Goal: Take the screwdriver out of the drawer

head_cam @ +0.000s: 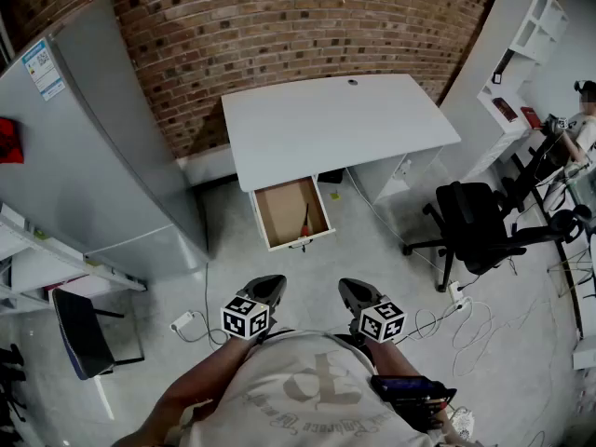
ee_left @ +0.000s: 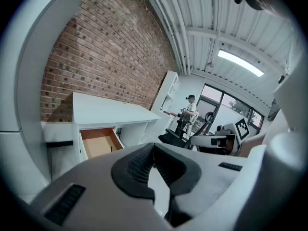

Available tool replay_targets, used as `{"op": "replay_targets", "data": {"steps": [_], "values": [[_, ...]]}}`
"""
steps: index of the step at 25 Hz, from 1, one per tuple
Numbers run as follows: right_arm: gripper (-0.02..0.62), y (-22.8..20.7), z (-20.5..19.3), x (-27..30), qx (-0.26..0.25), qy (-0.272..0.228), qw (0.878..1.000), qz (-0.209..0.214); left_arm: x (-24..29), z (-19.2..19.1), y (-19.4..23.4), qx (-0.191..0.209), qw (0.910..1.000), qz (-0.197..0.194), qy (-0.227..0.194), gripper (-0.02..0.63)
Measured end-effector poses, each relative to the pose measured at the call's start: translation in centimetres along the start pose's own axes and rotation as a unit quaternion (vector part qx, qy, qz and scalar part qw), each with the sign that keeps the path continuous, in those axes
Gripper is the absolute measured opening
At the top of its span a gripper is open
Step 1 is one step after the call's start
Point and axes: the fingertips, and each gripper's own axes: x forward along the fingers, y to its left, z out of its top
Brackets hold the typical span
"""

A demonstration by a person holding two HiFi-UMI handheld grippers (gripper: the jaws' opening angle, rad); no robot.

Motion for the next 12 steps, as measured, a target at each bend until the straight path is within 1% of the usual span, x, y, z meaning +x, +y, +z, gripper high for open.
{"op": "replay_targets", "data": {"steps": [4,7,12], "values": [[0.023,0.1,-0.8,-1.0,0.005,0.005,1.000,0.001,-0.2,-0.8,-1.1,0.005,0.9999,-0.002,0.011,0.021],[0.023,-0.2,-1.4,-1.3,0.005,0.010,1.000,-0.001,-0.3,-1.1,-1.4,0.005,0.9999,-0.001,0.011,0.021],[0.023,-1.1,-1.5,-1.4,0.003,0.007,1.000,-0.025,-0.6,-1.5,-1.2,0.000,0.9999,0.008,0.010,0.021]]}}
